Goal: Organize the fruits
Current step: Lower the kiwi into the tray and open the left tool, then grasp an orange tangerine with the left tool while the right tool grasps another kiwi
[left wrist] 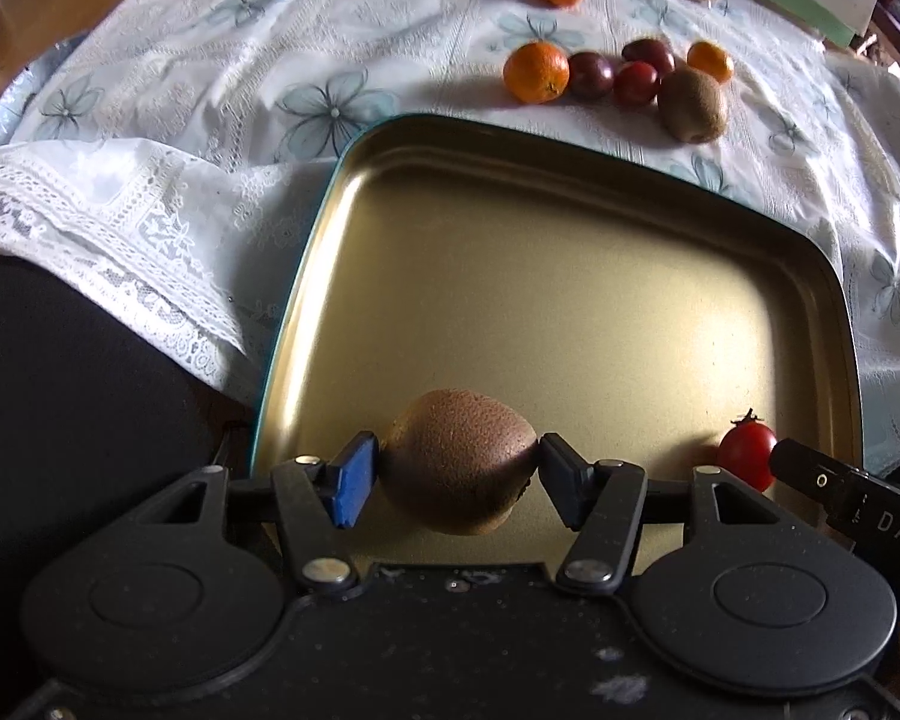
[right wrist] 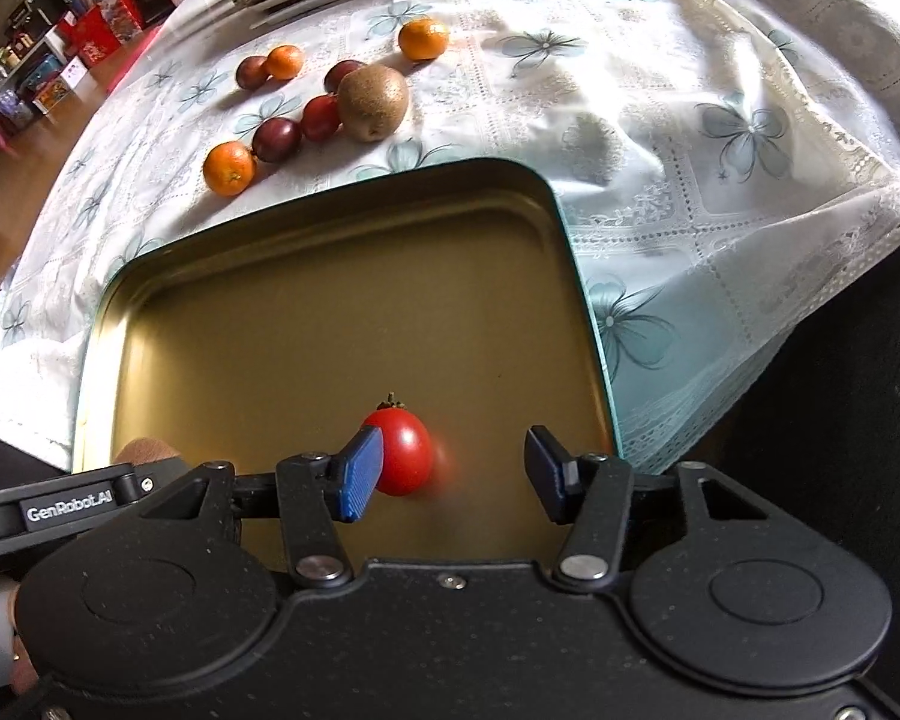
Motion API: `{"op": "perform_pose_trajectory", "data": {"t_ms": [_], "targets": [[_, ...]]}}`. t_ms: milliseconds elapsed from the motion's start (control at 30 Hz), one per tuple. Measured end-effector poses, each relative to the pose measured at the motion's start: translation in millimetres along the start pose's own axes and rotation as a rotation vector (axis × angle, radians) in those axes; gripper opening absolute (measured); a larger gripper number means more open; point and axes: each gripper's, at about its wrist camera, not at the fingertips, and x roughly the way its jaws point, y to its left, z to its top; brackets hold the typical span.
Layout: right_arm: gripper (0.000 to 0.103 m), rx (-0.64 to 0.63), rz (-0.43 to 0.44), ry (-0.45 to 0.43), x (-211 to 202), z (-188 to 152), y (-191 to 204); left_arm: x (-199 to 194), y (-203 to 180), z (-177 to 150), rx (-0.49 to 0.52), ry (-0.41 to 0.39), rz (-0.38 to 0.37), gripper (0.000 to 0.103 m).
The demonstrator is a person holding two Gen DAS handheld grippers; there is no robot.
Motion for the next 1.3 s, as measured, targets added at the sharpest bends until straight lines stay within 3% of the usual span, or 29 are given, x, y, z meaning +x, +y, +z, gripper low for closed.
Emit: {"op": "perform_pose_trajectory", "data": {"t_ms": [233, 400, 633, 967, 1300], "targets": [[0.059, -0.079, -0.023, 0.117, 6, 23, 8, 6, 3, 21, -0.006, 0.118, -0.027, 0.059], [0.058, -0.102, -0.016, 0.174, 11, 40, 12, 4, 3, 41, 0.01, 0.14, -0.045, 0.052], [0.055, -0.111, 0.036, 0.244, 22, 65, 16, -5, -5, 79, 0.037, 0.086, -0.067, 0.05], [0.055, -0.025, 0.058, 0.175, 36, 114, 17, 10, -24, 139, 0.092, 0.001, -0.116, 0.05], [0.055, 0.131, 0.103, 0.179, 67, 158, 2, 43, -43, 170, 0.238, -0.106, -0.044, 0.05]]}}
